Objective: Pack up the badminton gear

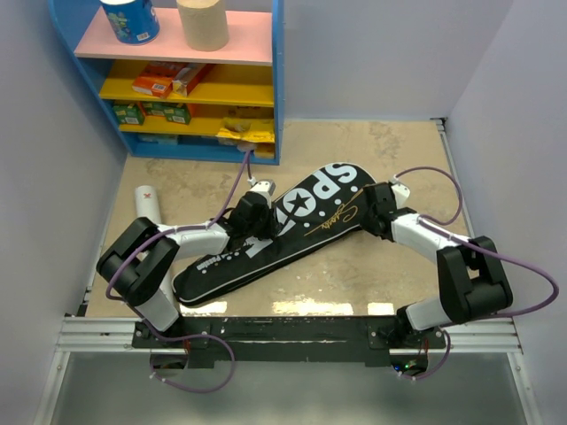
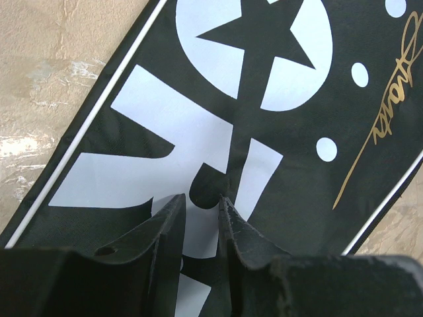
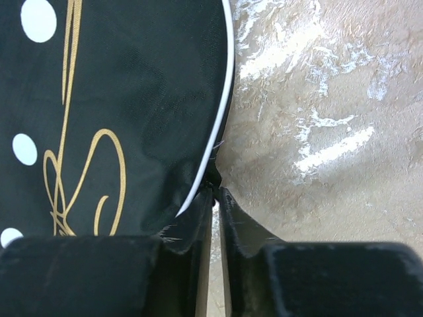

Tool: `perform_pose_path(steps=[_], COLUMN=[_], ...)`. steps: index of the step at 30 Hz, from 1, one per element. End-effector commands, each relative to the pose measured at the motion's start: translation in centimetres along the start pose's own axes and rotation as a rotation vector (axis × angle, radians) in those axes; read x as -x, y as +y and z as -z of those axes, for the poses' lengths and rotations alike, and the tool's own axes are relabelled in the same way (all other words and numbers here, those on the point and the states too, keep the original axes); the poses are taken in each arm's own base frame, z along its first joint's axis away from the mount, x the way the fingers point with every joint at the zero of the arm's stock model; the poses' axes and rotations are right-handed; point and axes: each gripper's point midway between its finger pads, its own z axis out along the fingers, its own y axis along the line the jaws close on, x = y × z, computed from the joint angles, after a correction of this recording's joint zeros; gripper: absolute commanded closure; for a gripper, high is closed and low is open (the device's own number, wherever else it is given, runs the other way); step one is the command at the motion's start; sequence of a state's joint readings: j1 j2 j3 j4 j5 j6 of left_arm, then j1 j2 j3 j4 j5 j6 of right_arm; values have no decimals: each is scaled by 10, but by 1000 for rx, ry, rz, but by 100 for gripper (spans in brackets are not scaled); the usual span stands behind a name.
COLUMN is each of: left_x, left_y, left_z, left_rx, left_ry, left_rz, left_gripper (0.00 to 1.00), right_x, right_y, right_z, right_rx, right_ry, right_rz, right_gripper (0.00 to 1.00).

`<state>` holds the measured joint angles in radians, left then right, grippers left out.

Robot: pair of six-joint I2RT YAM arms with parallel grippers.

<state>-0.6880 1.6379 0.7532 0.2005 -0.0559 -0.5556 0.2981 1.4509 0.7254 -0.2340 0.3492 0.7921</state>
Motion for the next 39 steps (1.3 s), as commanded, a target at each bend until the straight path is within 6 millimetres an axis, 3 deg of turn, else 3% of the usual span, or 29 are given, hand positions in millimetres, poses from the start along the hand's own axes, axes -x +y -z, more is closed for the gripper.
perform_pose_path(steps=[1, 9, 20, 23, 31, 39], left_x=[-20, -25, -30, -29, -32, -33], left_y=[14, 15, 12, 11, 10, 19], left_z=[-2, -2, -5, -3, 3, -3], left_rx=[40, 40, 11, 3, -12, 13], left_ry=[62, 71, 78, 77, 81, 104], left_rz=[-34, -37, -24, -25, -40, -52], left_gripper=[69, 69, 69, 70, 70, 69], right_x=[24, 29, 19, 20, 38, 26], right_y=[10, 4, -12, -6, 33, 22], right_z=[3, 20, 28, 30, 43, 35], right_rx=[16, 18, -15, 12, 191, 147], right_ry=[-70, -70, 0, 19, -6, 37], right_rz=[-30, 44, 256, 307, 406, 419], right_gripper=[81, 67, 67, 68, 66, 64])
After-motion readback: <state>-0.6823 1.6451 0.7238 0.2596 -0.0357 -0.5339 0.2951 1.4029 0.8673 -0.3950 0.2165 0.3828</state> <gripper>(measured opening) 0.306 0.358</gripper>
